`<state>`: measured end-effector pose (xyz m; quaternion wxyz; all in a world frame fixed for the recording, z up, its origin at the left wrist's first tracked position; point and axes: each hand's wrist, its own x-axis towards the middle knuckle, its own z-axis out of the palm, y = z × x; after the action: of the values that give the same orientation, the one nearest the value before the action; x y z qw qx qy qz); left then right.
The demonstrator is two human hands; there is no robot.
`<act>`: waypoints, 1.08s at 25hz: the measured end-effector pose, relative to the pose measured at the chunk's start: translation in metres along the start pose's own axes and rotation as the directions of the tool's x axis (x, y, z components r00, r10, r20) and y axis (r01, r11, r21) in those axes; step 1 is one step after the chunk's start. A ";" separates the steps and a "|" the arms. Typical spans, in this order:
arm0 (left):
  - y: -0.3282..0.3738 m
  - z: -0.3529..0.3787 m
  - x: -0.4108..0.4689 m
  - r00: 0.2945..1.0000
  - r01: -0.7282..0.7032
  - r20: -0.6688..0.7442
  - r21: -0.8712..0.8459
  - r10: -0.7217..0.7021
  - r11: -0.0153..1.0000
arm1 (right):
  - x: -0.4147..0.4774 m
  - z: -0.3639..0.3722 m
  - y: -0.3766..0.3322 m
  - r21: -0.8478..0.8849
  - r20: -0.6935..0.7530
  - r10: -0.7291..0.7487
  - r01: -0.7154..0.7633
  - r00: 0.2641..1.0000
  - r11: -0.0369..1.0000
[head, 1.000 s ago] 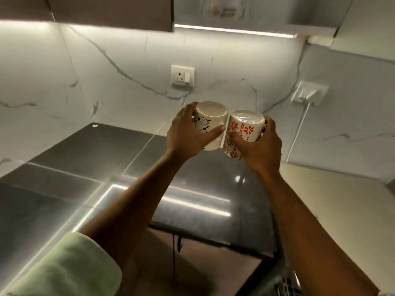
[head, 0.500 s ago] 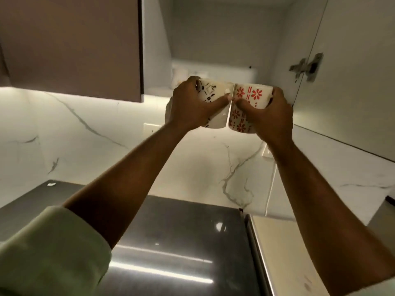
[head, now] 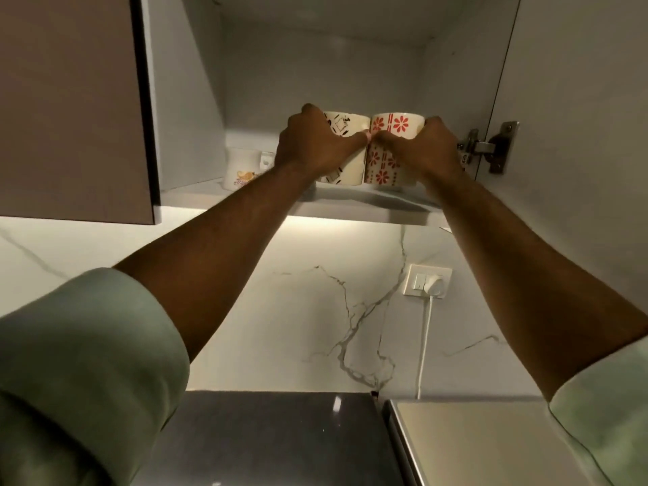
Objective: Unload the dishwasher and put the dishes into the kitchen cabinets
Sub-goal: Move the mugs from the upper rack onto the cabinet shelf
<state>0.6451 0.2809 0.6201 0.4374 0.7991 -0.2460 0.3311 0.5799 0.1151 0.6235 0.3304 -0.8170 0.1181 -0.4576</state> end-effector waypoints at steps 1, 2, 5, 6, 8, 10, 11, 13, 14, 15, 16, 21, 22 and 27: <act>-0.002 0.009 0.006 1.000 0.003 0.006 -0.003 -0.003 1.000 | 0.008 0.006 0.004 0.004 0.000 0.019 -0.019 1.000 1.000; -0.004 0.018 0.010 1.000 0.005 0.009 -0.002 -0.005 1.000 | 0.015 0.011 0.009 0.001 0.003 0.043 -0.043 0.999 0.999; -0.007 0.038 0.019 0.999 0.022 0.039 0.014 -0.022 1.000 | 0.034 0.025 0.022 -0.030 0.044 0.111 -0.110 0.993 0.993; -0.009 0.043 0.022 0.998 0.021 0.056 0.021 -0.023 1.000 | 0.040 0.028 0.026 -0.039 0.060 0.126 -0.124 0.990 0.992; -0.010 0.053 0.028 0.996 0.011 0.093 0.035 -0.014 0.999 | 0.050 0.034 0.033 -0.051 0.081 0.171 -0.167 0.982 0.985; -0.011 0.062 0.033 0.992 0.005 0.124 0.042 -0.010 0.999 | 0.054 0.038 0.039 -0.031 0.089 0.213 -0.211 0.973 0.977; -0.012 0.065 0.035 0.991 0.003 0.135 0.043 -0.008 0.999 | 0.056 0.039 0.042 -0.014 0.091 0.224 -0.224 0.970 0.975; -0.013 0.071 0.039 0.986 -0.006 0.166 0.038 0.000 0.999 | 0.057 0.041 0.045 0.018 0.099 0.236 -0.239 0.967 0.971; -0.014 0.073 0.042 0.982 -0.011 0.190 0.038 0.004 0.999 | 0.057 0.042 0.047 0.028 0.105 0.240 -0.244 0.965 0.969; -0.014 0.074 0.044 0.975 -0.017 0.221 0.039 0.007 0.999 | 0.059 0.042 0.048 0.031 0.112 0.244 -0.249 0.963 0.968; -0.015 0.075 0.046 0.967 -0.019 0.254 0.042 0.008 0.999 | 0.060 0.042 0.049 0.026 0.123 0.244 -0.249 0.962 0.968; -0.014 0.075 0.047 0.956 -0.016 0.295 0.046 0.002 0.999 | 0.060 0.046 0.052 0.002 0.155 0.205 -0.207 0.966 0.978; -0.014 0.076 0.047 0.955 -0.012 0.296 0.040 -0.001 0.999 | 0.059 0.045 0.053 -0.008 0.156 0.196 -0.197 0.968 0.980; -0.007 0.076 0.036 0.961 0.006 0.275 0.028 -0.013 1.000 | 0.048 0.040 0.051 -0.096 0.160 0.180 -0.167 0.971 0.981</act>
<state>0.6973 0.2148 0.6128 0.3900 0.8442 -0.2960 0.2182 0.6448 0.0701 0.6082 0.3442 -0.8520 0.1795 -0.3514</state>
